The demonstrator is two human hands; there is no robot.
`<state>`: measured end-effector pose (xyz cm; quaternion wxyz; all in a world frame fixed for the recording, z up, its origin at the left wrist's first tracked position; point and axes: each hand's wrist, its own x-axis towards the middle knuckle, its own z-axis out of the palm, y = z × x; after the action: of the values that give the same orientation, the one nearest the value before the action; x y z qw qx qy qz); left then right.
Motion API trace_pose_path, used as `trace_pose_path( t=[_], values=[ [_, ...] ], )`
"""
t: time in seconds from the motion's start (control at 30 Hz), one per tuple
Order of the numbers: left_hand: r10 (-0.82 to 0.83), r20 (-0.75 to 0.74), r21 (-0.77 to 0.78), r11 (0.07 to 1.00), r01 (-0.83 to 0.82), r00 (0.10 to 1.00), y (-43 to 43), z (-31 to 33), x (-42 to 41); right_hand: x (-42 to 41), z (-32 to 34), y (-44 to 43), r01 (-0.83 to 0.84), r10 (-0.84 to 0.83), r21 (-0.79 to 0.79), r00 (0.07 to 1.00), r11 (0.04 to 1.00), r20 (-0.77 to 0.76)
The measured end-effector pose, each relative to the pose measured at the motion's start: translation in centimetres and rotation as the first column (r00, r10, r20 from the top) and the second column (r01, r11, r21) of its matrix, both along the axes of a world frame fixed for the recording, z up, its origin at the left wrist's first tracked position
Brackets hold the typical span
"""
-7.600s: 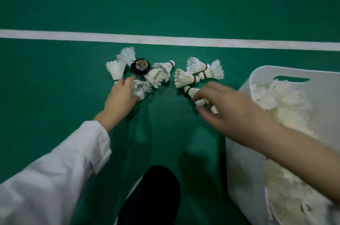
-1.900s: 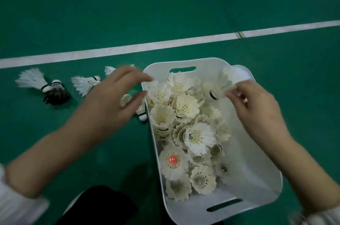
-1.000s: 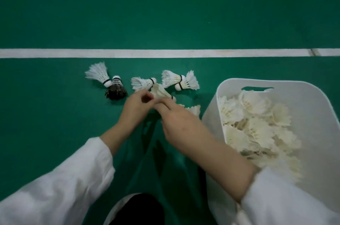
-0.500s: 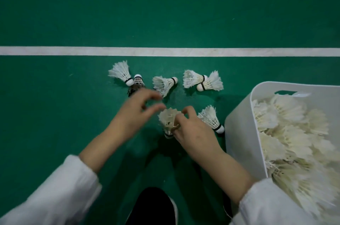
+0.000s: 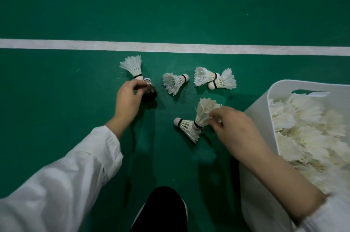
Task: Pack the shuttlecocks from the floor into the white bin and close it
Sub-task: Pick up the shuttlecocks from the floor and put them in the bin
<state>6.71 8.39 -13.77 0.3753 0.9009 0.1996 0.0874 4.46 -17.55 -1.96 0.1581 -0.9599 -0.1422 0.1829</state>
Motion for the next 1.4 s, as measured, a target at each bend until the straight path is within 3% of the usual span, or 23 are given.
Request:
trace_pose_path(
  t=[0.13, 0.23, 0.3, 0.33, 0.4, 0.43, 0.47, 0.57, 0.63, 0.7, 0.77, 0.93, 1.13, 1.23, 1.4],
  values=[
    [-0.041, 0.011, 0.012, 0.999, 0.041, 0.999, -0.6, 2.5, -2.4, -0.2, 0.1, -0.3, 0.040, -0.045, 0.074, 0.997, 0.996, 0.065],
    [-0.400, -0.172, 0.000, 0.914, 0.406, 0.900, -3.6, 4.7, -5.7, 0.0, 0.7, -0.6, 0.052, -0.065, 0.129, 0.993, 0.990, 0.103],
    [-0.618, -0.348, 0.052, 0.738, 0.673, 0.705, -6.6, 6.4, -8.0, 0.4, 1.2, -0.9, 0.037, -0.054, 0.130, 0.990, 0.991, 0.127],
    [-0.681, -0.440, 0.108, 0.608, 0.787, 0.586, -8.3, 7.2, -8.8, 0.6, 1.5, -1.1, 0.022, -0.039, 0.122, 0.990, 0.992, 0.135],
    [-0.734, -0.571, 0.143, 0.352, 0.925, 0.367, -11.5, 7.7, -9.3, 0.7, 2.3, -1.5, -0.018, 0.001, 0.128, 0.991, 0.992, 0.132],
    [-0.715, -0.631, 0.137, 0.280, 0.950, 0.301, -12.7, 7.5, -9.0, 0.6, 2.8, -1.8, -0.041, 0.023, 0.140, 0.991, 0.989, 0.132],
    [-0.683, -0.674, 0.148, 0.250, 0.957, 0.282, -13.6, 7.3, -8.3, 0.5, 3.3, -2.1, -0.065, 0.045, 0.149, 0.990, 0.987, 0.137],
    [-0.573, -0.733, 0.289, 0.224, 0.931, 0.366, -14.6, 7.1, -6.2, 0.5, 5.6, -3.8, -0.116, 0.089, 0.162, 0.983, 0.980, 0.163],
    [-0.511, -0.779, 0.320, 0.175, 0.931, 0.364, -14.5, 7.1, -5.4, 0.5, 7.8, -5.6, -0.131, 0.103, 0.171, 0.981, 0.976, 0.163],
    [-0.499, -0.789, 0.305, 0.190, 0.933, 0.359, -14.1, 6.6, -4.9, 0.4, 10.2, -7.9, -0.122, 0.091, 0.184, 0.982, 0.975, 0.165],
    [-0.495, -0.777, 0.286, 0.271, 0.919, 0.388, -13.7, 6.1, -4.9, 0.0, 12.0, -10.7, -0.049, 0.016, 0.202, 0.986, 0.978, 0.164],
    [-0.533, -0.681, 0.271, 0.454, 0.849, 0.502, -12.7, 6.6, -6.4, -1.9, 11.4, -18.1, 0.298, -0.359, 0.339, 0.924, 0.892, 0.134],
    [-0.535, -0.356, 0.215, 0.751, 0.624, 0.766, -13.2, 10.8, -8.3, -5.2, 8.2, -23.4, 0.559, -0.626, 0.386, 0.777, 0.734, 0.065],
    [-0.577, -0.215, 0.127, 0.784, 0.608, 0.788, -13.6, 12.6, -8.7, -6.0, 7.8, -24.9, 0.611, -0.647, 0.264, 0.759, 0.747, 0.074],
    [-0.659, -0.188, 0.050, 0.734, 0.677, 0.729, -15.1, 13.8, -8.3, -5.2, 6.5, -24.8, 0.544, -0.553, 0.102, 0.811, 0.833, 0.190]
  ],
)
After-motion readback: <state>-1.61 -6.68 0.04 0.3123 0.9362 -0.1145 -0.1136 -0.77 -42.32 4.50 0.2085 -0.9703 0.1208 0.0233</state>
